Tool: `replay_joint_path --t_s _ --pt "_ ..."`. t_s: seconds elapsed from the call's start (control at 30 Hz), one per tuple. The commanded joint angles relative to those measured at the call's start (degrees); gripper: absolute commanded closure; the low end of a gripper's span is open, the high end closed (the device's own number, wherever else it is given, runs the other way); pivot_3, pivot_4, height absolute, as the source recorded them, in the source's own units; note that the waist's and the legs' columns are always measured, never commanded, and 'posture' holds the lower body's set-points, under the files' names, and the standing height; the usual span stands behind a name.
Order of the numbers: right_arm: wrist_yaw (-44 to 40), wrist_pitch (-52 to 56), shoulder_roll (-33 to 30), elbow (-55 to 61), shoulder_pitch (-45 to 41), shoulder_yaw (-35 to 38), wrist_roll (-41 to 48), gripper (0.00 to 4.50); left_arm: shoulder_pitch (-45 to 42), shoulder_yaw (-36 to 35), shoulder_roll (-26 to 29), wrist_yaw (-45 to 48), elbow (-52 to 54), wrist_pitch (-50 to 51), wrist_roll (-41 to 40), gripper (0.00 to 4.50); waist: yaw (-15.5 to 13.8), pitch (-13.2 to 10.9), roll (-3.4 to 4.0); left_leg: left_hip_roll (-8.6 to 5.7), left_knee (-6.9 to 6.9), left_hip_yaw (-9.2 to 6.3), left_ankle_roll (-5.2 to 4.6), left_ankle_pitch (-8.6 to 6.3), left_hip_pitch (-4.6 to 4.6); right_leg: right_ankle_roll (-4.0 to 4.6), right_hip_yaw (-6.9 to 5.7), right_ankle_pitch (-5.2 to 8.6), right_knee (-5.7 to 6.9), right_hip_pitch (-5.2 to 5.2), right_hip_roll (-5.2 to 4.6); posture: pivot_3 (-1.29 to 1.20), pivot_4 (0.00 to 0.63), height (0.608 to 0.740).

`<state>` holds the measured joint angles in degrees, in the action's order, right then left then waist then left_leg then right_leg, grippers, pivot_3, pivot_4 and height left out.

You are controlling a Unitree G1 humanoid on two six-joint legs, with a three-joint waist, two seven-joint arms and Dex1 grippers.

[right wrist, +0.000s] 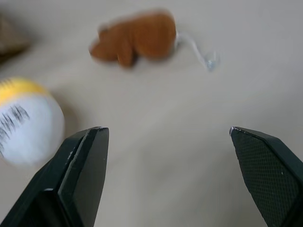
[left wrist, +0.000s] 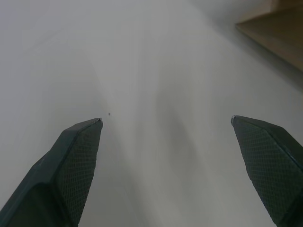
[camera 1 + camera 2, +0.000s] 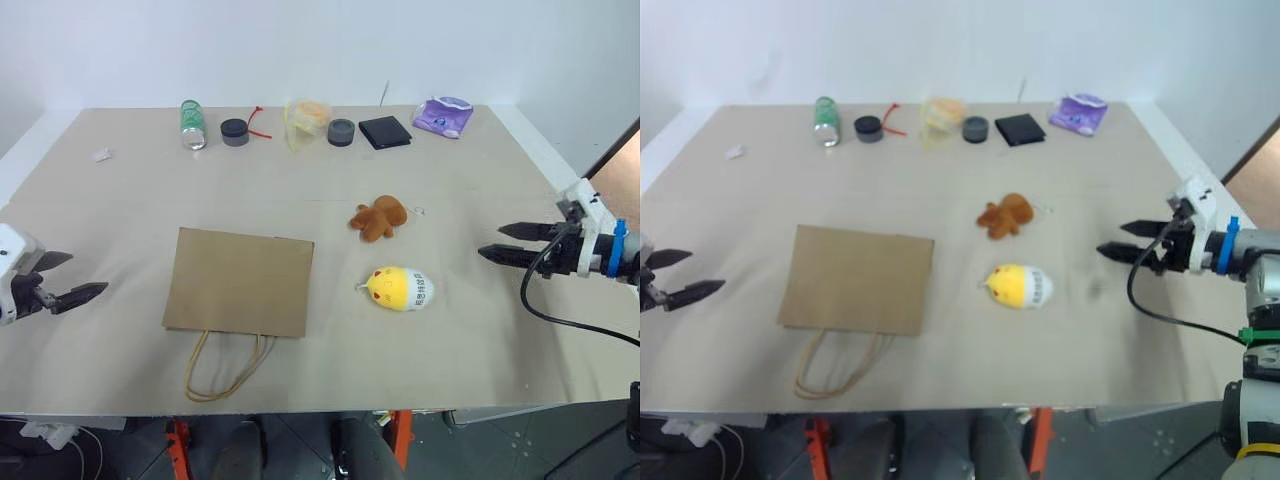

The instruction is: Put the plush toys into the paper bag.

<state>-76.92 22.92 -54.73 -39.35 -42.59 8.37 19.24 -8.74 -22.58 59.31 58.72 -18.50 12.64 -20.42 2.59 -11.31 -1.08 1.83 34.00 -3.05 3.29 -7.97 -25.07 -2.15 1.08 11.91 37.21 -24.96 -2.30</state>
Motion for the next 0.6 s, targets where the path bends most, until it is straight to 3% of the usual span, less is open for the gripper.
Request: replay_joint_path --t_s 0.03,0.23,0.33,0.6 --pt "-3.28 1.95 3.18 13.32 2.27 5.70 9.74 0.08 -2.89 -0.42 -1.23 -0.54 8.12 -0.30 -2.45 0.00 -0.03 0.00 -0.01 0.02 0.05 0.00 -0.01 0.01 -0.01 -0.01 0.00 -0.02 0.00 0.02 0.01 0.00 0.150 0.740" --pt "-10.45 8.19 4.31 40.19 12.17 -0.07 18.26 0.08 -5.76 5.88 -5.41 1.91 22.62 0.72 -5.25 0.00 -0.43 0.01 -0.01 0.05 0.35 -0.07 -0.01 0.01 0.00 -0.38 0.11 -0.23 0.03 0.25 0.14 0.00 0.150 0.740" --pt "-12.73 9.04 4.59 49.70 13.15 -3.48 20.91 0.08 -6.75 9.86 -6.30 4.46 24.97 -7.42 -1.47 0.00 -0.24 0.02 -0.02 0.06 0.47 0.00 -0.01 0.01 0.02 -0.19 0.19 -0.19 0.03 0.25 0.15 0.00 0.150 0.740" --pt "-13.76 2.50 5.13 50.04 13.19 -7.53 17.38 0.08 -2.97 12.56 -4.18 17.69 24.69 -31.32 1.44 0.00 -0.13 0.03 -0.05 0.29 0.59 0.17 -0.08 0.07 0.07 -0.02 0.19 -0.34 0.03 0.27 0.27 0.00 0.150 0.740"
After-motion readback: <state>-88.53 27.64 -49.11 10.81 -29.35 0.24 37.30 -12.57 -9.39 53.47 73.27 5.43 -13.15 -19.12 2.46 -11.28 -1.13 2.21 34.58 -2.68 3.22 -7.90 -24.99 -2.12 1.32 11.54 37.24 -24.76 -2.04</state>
